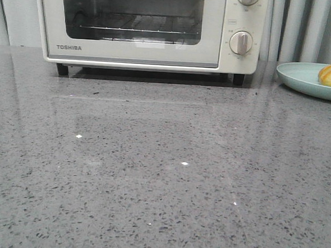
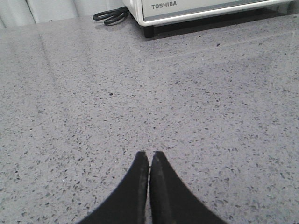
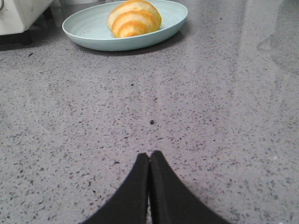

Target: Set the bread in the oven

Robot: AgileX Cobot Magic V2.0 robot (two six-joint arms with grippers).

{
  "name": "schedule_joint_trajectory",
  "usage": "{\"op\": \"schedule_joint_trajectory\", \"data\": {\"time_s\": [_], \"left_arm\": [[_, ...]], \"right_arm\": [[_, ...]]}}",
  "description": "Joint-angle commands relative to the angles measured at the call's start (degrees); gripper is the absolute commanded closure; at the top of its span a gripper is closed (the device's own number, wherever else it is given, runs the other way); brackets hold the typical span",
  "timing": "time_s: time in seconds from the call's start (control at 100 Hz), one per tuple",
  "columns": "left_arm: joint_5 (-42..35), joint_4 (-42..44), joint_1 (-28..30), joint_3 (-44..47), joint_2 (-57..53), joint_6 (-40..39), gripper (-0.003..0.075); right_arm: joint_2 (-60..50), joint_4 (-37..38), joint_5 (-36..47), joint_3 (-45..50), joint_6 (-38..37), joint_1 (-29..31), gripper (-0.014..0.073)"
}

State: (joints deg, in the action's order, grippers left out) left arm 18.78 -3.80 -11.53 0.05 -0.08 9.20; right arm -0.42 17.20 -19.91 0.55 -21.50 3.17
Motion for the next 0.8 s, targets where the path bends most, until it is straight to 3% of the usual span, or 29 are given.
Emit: {"op": "schedule_joint_trajectory", "data": {"time_s": [0.0, 0.63, 0.7, 0.79], "left_arm": [[-4.31, -0.64, -0.01, 1.24, -1.63, -0.54, 0.0741], [-5.53, -0.08, -0.01, 1.24, -1.63, -0.54, 0.0741], [-7.35, -0.08, -0.01, 1.24, -1.63, -0.54, 0.0741], [-10.83, -1.55, -0.01, 1.24, -1.63, -0.54, 0.0741]], "right_arm": [[-1.16, 0.68, 1.15, 1.51, -0.08, 0.41, 0.0641], [-1.16, 0.94, 1.25, 1.51, -0.08, 0.41, 0.0641], [-1.16, 5.35, 2.63, 1.41, -0.08, 0.41, 0.0641], [-1.16, 19.27, 5.24, 1.41, -0.08, 0.41, 0.0641]]}}
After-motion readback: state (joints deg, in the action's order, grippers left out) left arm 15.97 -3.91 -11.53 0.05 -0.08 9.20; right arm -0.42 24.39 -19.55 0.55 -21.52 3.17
